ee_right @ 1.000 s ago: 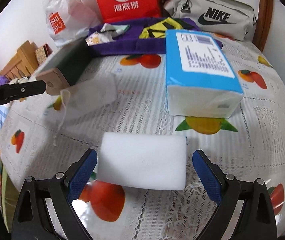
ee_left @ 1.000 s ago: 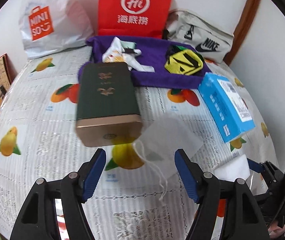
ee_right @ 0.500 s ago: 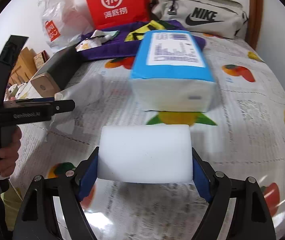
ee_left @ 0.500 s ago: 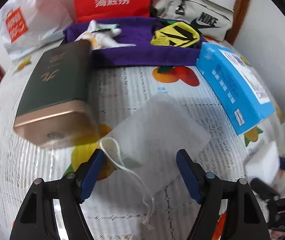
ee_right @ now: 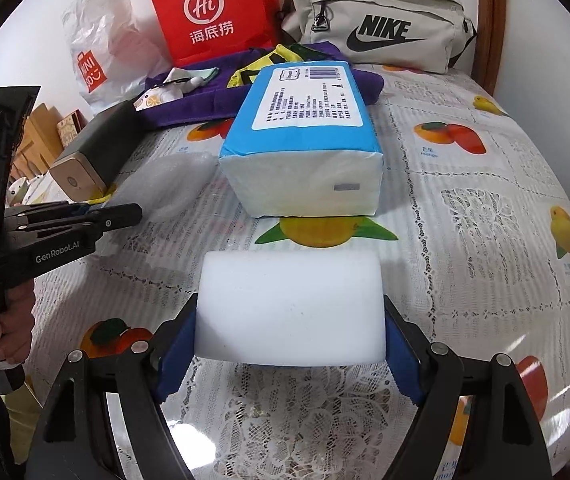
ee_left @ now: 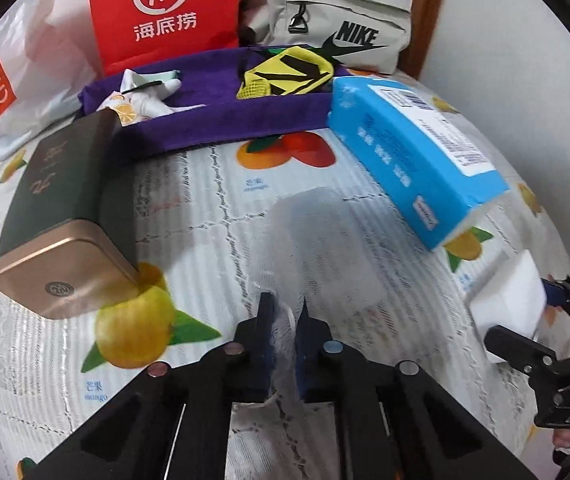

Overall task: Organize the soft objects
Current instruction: 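Pinch and lift the clear plastic bag with the left gripper while the right gripper holds the sponge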

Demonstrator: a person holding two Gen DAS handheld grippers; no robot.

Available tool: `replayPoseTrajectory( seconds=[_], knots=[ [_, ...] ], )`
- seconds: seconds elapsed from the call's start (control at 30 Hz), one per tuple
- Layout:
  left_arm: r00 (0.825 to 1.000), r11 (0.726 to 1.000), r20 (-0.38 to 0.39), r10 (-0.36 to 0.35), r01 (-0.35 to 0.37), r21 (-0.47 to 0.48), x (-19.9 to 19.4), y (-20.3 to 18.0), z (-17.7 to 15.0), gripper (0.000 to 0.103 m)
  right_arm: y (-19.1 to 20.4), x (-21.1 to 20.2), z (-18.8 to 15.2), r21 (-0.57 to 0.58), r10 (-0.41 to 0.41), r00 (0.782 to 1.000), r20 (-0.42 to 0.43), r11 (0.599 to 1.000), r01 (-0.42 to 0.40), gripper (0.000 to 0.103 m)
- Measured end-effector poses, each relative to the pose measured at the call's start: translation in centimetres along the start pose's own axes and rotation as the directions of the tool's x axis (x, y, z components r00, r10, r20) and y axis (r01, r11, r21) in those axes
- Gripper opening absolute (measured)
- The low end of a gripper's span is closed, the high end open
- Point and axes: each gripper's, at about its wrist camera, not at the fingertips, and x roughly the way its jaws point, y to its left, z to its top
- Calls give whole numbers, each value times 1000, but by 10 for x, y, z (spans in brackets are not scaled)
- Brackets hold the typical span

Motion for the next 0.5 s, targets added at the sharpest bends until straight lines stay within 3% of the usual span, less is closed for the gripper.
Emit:
replayPoseTrajectory(
  seconds=[0.27, 0.5],
  knots=[
    [999, 995, 29, -38, 40, -87, -27, 22, -13, 8, 11, -18, 3, -16, -31, 999, 23, 999, 31, 81],
    [997, 990, 66, -26, 34, -133, -57, 40, -23, 8, 23, -45, 13, -25, -56, 996, 71, 998, 58, 81]
  ],
)
